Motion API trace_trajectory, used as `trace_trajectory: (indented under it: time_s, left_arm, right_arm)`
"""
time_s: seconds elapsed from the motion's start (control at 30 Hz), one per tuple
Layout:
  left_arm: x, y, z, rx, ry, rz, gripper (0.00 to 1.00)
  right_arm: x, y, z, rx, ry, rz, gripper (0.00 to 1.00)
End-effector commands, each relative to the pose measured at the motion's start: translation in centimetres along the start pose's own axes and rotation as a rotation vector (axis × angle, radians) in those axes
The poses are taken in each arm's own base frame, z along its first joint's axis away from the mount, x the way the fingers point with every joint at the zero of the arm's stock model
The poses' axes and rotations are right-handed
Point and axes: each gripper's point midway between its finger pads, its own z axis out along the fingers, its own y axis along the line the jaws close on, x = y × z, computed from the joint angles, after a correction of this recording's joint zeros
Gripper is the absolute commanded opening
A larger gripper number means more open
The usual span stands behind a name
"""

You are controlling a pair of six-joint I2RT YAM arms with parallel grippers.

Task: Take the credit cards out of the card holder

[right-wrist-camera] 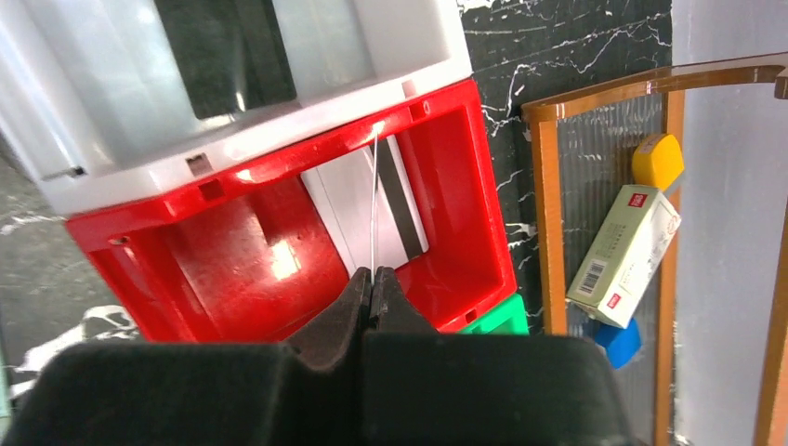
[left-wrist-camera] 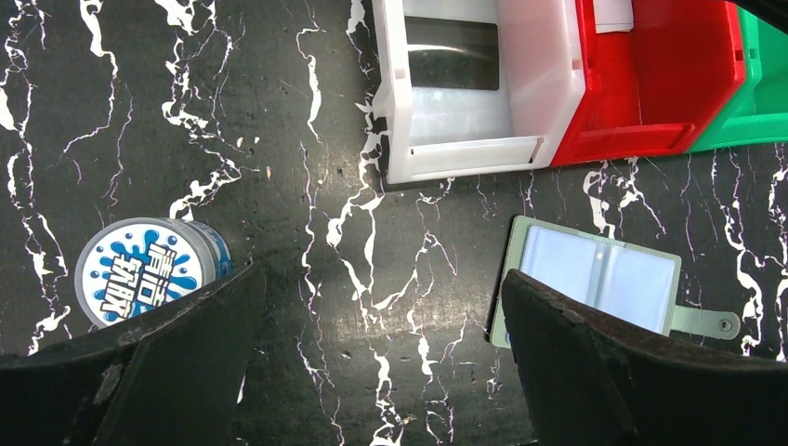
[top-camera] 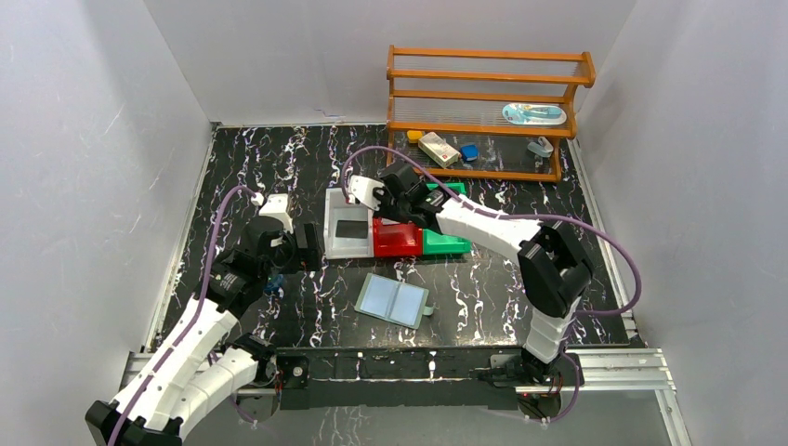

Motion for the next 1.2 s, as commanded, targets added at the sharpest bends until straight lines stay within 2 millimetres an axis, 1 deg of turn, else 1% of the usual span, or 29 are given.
trace_trajectory:
  time_s: [0.0, 0.23, 0.37, 0.47, 0.57, 0.63, 0.7, 0.73, 0.77, 0.8, 0.87, 0.9, 0.97, 1.07, 1.13, 1.17]
  left_arm:
    - [-0.2, 0.2, 0.0, -0.008, -0.008, 0.014, 0.98]
    - [-0.2, 0.2, 0.0, -0.007, -0.008, 0.015, 0.98]
    - [-0.2, 0.2, 0.0, -0.006, -0.004, 0.021, 0.98]
    - [-0.2, 0.3, 0.0, -0.015, -0.006, 0.019, 0.98]
    - [-0.1, 0.2, 0.0, -0.01, 0.0, 0.022, 0.98]
    - [-0.2, 0.2, 0.0, -0.009, -0.001, 0.021, 0.98]
    - [-0.1, 0.2, 0.0, -0.007, 0.0, 0.021, 0.98]
    - [-0.1, 0.1, 0.1, -0.004, 0.002, 0.023, 0.98]
    - [-0.1, 0.1, 0.1, -0.002, 0.004, 0.024, 0.98]
    - [0.0, 0.0, 0.1, 0.001, 0.006, 0.025, 0.98]
    - [0.0, -0.1, 0.2, 0.005, 0.01, 0.027, 0.98]
    - [0.0, -0.1, 0.2, 0.005, 0.012, 0.028, 0.98]
    - [-0.1, -0.1, 0.2, 0.006, 0.008, 0.027, 0.98]
    - [-0.1, -0.1, 0.1, 0.01, 0.005, 0.026, 0.98]
    - [-0.2, -0.2, 0.0, 0.012, 0.002, 0.025, 0.98]
    - [-0.1, -0.2, 0.0, 0.014, 0.003, 0.025, 0.98]
  right_arm:
    - [-0.8, -2.6, 0.6, 0.079, 0.009, -0.159, 0.0]
    - [0.3, -3.2, 2.3, 0.12, 0.058, -0.2, 0.0]
    - [1.4, -3.3, 4.4, 0.151, 0.106, -0.189, 0.0]
    - [2.1, -3.4, 5.5, 0.178, 0.108, -0.207, 0.0]
    - [3.1, -2.5, 7.0, 0.154, 0.13, -0.206, 0.01]
    - [4.0, -1.7, 7.2, 0.141, 0.139, -0.194, 0.03]
    - [4.3, -1.2, 7.2, 0.118, 0.14, -0.188, 0.04]
    - [4.4, -0.9, 7.2, 0.108, 0.142, -0.188, 0.07]
    - [4.6, -0.8, 7.1, 0.103, 0.144, -0.188, 0.12]
    - [4.7, -0.8, 7.0, 0.104, 0.147, -0.185, 0.17]
    - [4.7, -0.8, 6.8, 0.112, 0.147, -0.166, 0.31]
    - [4.7, -0.8, 6.7, 0.111, 0.143, -0.156, 0.35]
    - [4.5, -0.4, 6.5, 0.1, 0.13, -0.137, 0.39]
    - [4.6, -0.4, 6.3, 0.102, 0.137, -0.116, 0.43]
    - [4.1, -0.5, 5.9, 0.104, 0.122, -0.073, 0.45]
    - [3.5, -0.7, 5.6, 0.108, 0.101, -0.043, 0.46]
